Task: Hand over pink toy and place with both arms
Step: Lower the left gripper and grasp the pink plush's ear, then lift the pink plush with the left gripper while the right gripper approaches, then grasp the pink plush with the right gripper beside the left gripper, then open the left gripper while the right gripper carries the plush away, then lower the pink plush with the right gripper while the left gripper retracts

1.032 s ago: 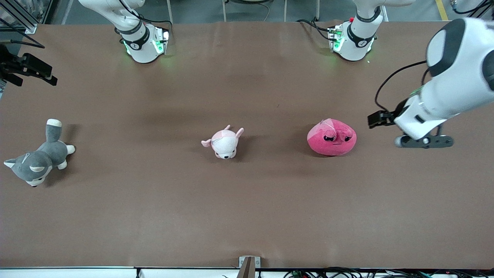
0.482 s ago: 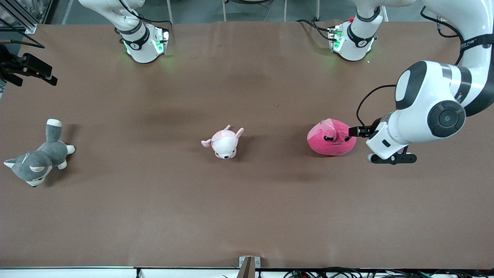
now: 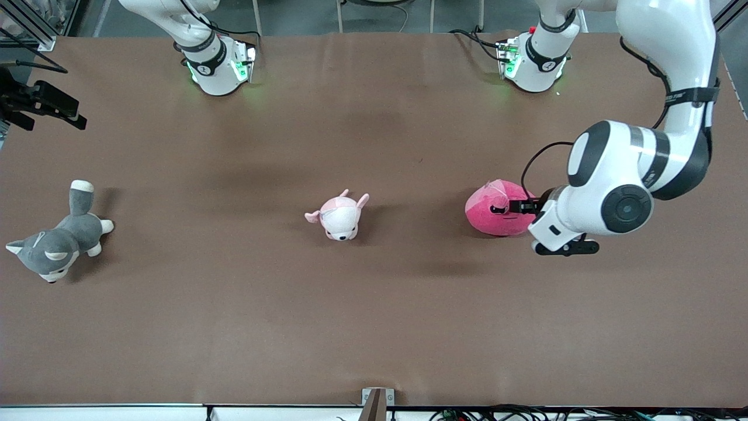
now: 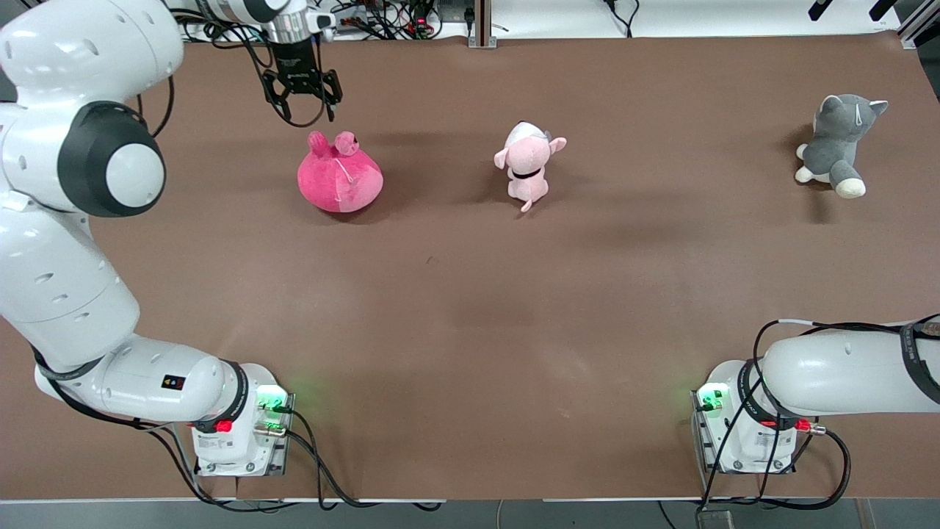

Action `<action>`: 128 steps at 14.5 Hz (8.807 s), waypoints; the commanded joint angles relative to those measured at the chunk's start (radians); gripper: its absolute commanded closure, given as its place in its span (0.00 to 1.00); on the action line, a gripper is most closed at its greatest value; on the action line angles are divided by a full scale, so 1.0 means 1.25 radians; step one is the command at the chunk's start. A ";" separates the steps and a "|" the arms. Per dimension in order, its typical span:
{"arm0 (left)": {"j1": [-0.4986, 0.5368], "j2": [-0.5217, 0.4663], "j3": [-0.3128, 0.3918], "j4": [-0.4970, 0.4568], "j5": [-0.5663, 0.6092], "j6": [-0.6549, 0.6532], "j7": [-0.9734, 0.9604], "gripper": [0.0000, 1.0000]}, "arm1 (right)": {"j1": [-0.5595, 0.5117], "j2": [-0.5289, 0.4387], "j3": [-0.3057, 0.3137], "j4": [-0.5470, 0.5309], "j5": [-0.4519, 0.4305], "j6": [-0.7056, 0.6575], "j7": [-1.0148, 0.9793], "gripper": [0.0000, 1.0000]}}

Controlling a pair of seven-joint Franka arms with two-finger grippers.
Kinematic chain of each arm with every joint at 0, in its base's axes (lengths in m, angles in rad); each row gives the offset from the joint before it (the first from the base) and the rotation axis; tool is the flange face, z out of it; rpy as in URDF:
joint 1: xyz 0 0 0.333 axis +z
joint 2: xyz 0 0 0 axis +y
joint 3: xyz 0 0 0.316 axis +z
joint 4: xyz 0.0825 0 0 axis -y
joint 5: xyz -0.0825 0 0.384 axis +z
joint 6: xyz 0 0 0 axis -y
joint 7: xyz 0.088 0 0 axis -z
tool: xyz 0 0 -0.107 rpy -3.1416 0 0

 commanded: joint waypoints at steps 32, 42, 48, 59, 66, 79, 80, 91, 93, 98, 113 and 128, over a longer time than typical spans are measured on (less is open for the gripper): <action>0.002 -0.033 -0.039 0.179 -0.111 -0.176 -0.157 1.00 | -0.042 0.153 0.005 0.013 -0.009 0.055 -0.004 0.00; -0.091 -0.049 -0.243 0.291 -0.118 -0.078 -0.492 1.00 | 0.023 0.173 0.011 0.008 0.016 0.069 0.419 0.00; -0.231 -0.042 -0.240 0.292 -0.116 0.061 -0.593 1.00 | 0.149 0.167 0.012 0.009 0.185 0.073 0.944 0.00; -0.327 0.005 -0.232 0.292 -0.116 0.182 -0.681 1.00 | 0.397 0.104 0.011 -0.094 0.246 0.218 1.348 0.00; -0.327 0.005 -0.232 0.292 -0.116 0.182 -0.683 1.00 | 0.454 0.067 0.012 -0.166 0.243 0.250 1.357 0.00; -0.333 0.006 -0.229 0.292 -0.116 0.199 -0.685 1.00 | 0.466 0.056 0.014 -0.196 0.243 0.272 1.355 1.00; -0.333 0.006 -0.229 0.292 -0.116 0.199 -0.685 1.00 | 0.466 0.056 0.014 -0.196 0.243 0.272 1.355 1.00; -0.315 -0.061 -0.229 0.275 -0.107 0.137 -0.692 0.00 | 0.369 0.057 0.005 -0.203 0.240 0.250 1.206 1.00; -0.284 -0.098 -0.229 0.273 -0.107 0.061 -0.674 0.00 | 0.313 0.059 0.004 -0.232 0.237 0.253 1.122 1.00; -0.167 -0.250 -0.229 0.210 -0.104 -0.108 -0.471 0.00 | 0.147 0.068 0.005 -0.289 0.237 0.265 0.939 0.99; 0.191 -0.385 -0.229 -0.022 0.022 -0.096 -0.016 0.00 | -0.022 0.295 0.004 -0.282 0.234 0.394 0.577 0.12; 0.360 -0.359 -0.228 0.002 0.017 -0.046 0.136 0.00 | -0.043 0.292 0.010 0.057 -0.055 0.221 0.029 0.00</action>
